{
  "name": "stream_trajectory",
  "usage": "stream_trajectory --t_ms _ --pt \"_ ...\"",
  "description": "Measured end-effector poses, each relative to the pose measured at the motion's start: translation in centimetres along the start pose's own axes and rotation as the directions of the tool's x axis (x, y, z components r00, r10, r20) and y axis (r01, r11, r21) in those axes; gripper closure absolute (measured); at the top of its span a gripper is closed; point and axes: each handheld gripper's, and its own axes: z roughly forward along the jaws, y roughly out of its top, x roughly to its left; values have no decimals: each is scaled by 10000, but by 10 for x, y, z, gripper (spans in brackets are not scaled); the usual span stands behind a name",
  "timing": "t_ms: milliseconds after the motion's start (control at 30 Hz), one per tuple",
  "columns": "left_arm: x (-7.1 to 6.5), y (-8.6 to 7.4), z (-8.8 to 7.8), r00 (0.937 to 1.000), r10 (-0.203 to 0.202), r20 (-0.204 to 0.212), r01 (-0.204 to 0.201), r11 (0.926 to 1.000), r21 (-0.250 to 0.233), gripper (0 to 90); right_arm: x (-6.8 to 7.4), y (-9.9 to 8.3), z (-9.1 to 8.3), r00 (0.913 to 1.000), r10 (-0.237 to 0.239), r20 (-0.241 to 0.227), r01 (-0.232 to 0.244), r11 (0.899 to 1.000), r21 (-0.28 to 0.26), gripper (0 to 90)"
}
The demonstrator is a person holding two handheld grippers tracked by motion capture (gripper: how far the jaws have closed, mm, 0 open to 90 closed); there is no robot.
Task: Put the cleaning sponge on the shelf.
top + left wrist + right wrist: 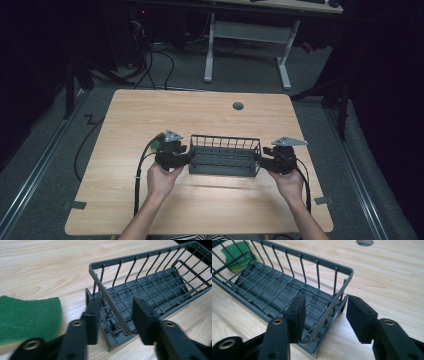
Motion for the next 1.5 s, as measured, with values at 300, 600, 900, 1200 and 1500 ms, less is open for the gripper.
stream_trajectory --t_ms 300,600,900,1200,1500 --pt "10 -8 -13 9992 -391 -37 389 9984 -404 368 -12 -7 -19 9974 685 -202 -701 9925 -1004 456" --pt "24 -17 -26 9973 -532 -504 505 9972 -544 300 -35 -32 -30 9925 1211 174 -1182 9857 -1202 454" --pt "43 -24 -34 9907 -899 -1025 847 9949 -544 235 -54 -64 -28 9845 1512 892 -1420 9847 -1008 362" --pt "68 -25 -34 9773 -1387 -1604 1386 9903 -120 188 -68 -96 -16 9704 1778 1635 -1741 9840 -367 354" --pt "94 -19 -25 9638 -1590 -2139 1671 9857 205 190 -72 -108 -10 9633 1869 1926 -1900 9818 -23 369"
